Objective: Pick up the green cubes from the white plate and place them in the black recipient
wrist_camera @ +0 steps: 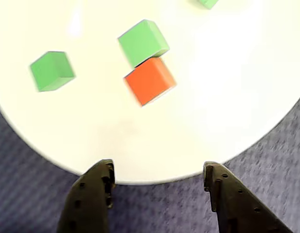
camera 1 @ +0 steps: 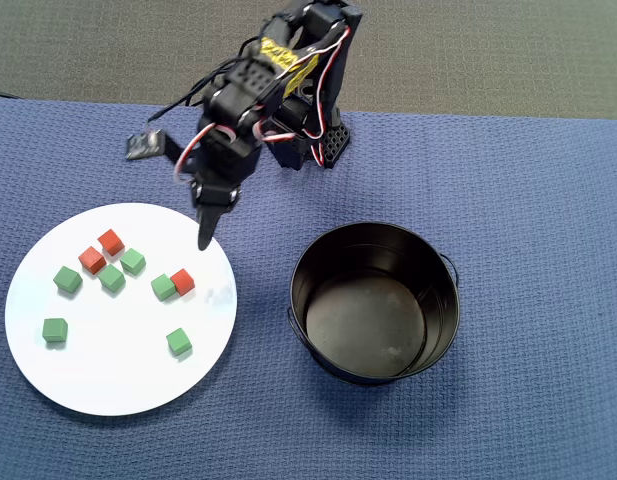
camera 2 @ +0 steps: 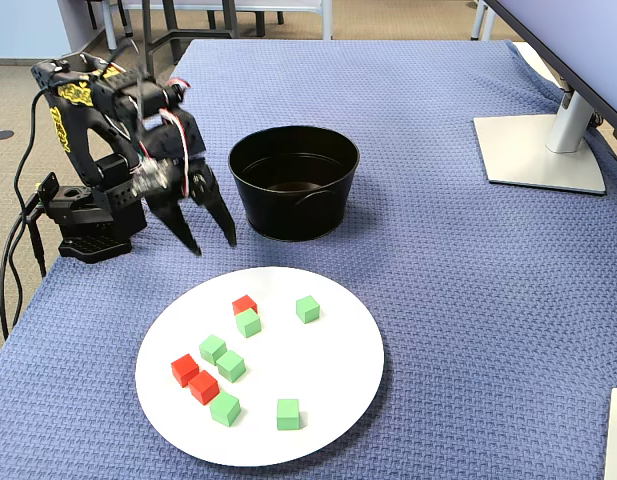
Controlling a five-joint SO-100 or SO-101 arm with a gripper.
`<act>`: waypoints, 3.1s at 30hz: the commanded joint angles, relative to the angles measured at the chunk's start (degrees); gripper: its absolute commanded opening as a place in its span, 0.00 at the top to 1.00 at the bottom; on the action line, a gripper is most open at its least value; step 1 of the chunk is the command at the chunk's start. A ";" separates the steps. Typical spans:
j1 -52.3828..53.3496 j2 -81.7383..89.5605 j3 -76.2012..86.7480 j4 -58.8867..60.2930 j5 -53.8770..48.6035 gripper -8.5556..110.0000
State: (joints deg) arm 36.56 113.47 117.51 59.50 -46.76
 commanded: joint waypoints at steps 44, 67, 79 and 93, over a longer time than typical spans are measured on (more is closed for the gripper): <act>2.11 -34.01 -21.62 -15.47 -35.51 0.75; 1.32 -41.48 -26.63 -16.00 -34.72 0.84; 1.23 -38.06 -25.84 -17.67 -30.94 0.93; -0.26 -5.27 -34.45 6.59 -4.39 0.93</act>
State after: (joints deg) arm 38.67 99.23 89.21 60.29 -59.85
